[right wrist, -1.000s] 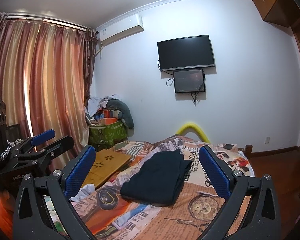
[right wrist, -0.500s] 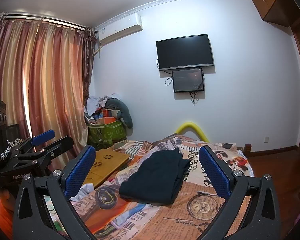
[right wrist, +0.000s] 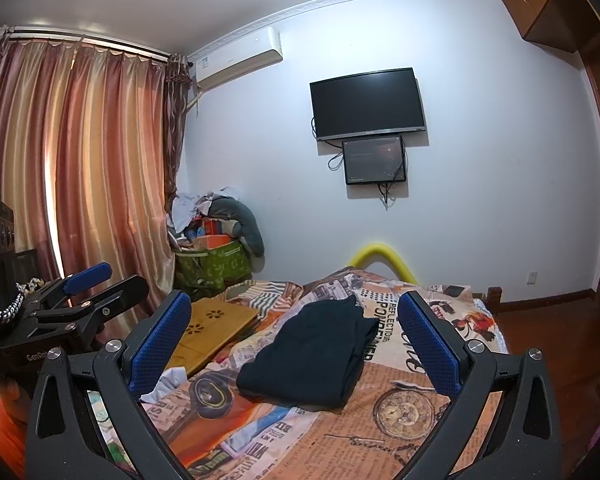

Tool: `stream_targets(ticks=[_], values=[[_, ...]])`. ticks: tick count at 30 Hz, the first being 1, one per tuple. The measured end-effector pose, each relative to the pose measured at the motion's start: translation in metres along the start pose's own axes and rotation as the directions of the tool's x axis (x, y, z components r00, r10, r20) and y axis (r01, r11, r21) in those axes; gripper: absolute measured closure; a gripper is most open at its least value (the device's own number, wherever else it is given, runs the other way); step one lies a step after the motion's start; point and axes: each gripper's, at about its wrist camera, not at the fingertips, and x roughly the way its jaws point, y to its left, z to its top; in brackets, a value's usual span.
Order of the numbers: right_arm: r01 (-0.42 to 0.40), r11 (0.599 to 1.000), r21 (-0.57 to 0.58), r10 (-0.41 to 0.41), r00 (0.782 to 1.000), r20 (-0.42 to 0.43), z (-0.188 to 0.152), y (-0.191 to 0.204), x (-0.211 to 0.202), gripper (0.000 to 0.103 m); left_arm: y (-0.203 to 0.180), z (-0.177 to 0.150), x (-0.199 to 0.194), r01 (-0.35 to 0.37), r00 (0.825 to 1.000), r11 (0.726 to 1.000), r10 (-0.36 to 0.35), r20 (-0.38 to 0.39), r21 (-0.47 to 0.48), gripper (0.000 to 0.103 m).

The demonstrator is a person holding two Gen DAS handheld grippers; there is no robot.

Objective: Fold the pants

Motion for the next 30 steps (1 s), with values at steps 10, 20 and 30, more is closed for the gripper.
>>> stream_targets(ticks=[10, 20, 30], values=[[0.000, 1.000, 0.005, 0.000, 1.000, -0.001, -0.0008, -0.0015, -0.0007, 0.000, 0.0022, -0.0027, 0.0016, 0.015, 1.000, 1.000, -0.015, -0.019, -0.002, 0.000], [0.000, 1.000, 0.006, 0.000, 1.000, -0.007, -0.0018, -0.0020, 0.0003, 0.000, 0.0007, -0.0045, 0.0022, 0.028, 0.999, 1.000, -0.028, -0.024, 0.004, 0.000], [-0.001, 1.000, 0.009, 0.001, 1.000, -0.008, -0.0019, -0.0024, 0.0008, 0.000, 0.0010, -0.0049, 0.0039, 0.031, 0.999, 1.000, -0.031, -0.028, -0.002, 0.000]])
